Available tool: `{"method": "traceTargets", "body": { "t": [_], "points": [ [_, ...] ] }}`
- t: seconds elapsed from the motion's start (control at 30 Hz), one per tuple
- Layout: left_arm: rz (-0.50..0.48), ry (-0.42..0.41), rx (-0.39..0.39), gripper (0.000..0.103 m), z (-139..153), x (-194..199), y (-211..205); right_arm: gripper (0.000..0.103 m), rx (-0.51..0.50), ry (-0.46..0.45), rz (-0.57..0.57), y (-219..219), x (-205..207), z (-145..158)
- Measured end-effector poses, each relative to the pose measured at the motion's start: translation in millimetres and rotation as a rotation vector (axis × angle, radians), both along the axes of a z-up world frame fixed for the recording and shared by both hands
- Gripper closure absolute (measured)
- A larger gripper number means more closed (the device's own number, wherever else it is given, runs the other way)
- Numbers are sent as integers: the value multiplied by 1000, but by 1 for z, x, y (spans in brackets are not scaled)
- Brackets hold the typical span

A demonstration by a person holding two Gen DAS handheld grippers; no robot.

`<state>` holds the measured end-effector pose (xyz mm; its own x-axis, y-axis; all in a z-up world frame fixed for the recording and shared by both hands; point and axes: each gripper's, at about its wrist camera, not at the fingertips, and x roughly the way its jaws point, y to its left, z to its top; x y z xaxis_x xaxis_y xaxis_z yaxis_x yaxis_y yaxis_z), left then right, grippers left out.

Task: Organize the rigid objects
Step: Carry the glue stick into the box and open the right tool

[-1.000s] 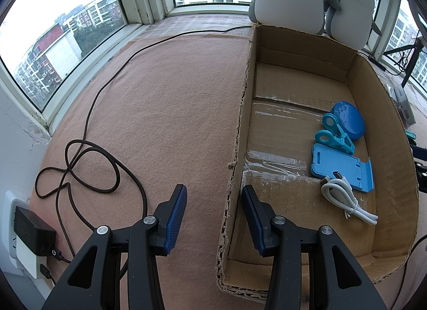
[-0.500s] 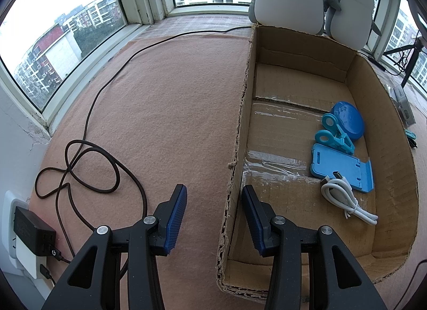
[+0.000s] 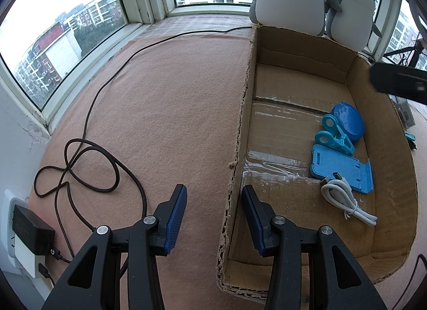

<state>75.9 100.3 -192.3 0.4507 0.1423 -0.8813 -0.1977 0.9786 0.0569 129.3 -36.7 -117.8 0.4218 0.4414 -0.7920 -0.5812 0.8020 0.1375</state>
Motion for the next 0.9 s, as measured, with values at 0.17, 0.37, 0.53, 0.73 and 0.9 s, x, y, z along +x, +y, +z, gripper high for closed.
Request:
{"method": "traceTargets", "body": {
  "t": [0.17,0.37,0.53,0.73,0.9],
  "points": [
    [1,0,-1,56,0,0,1,35,-40,20,19,17,8,-12],
    [1,-1,-2,56,0,0,1,35,-71,46,14,26,17,-25],
    [0,0,-1,56,0,0,1,35,-87,52,11,29,19,-29],
    [-1,0,2,56,0,0,1,34,-91,60,10,29,22,-30],
    [-2,0,3,56,0,1,2,33,-93,65,29,30,19,-31]
  ]
}}
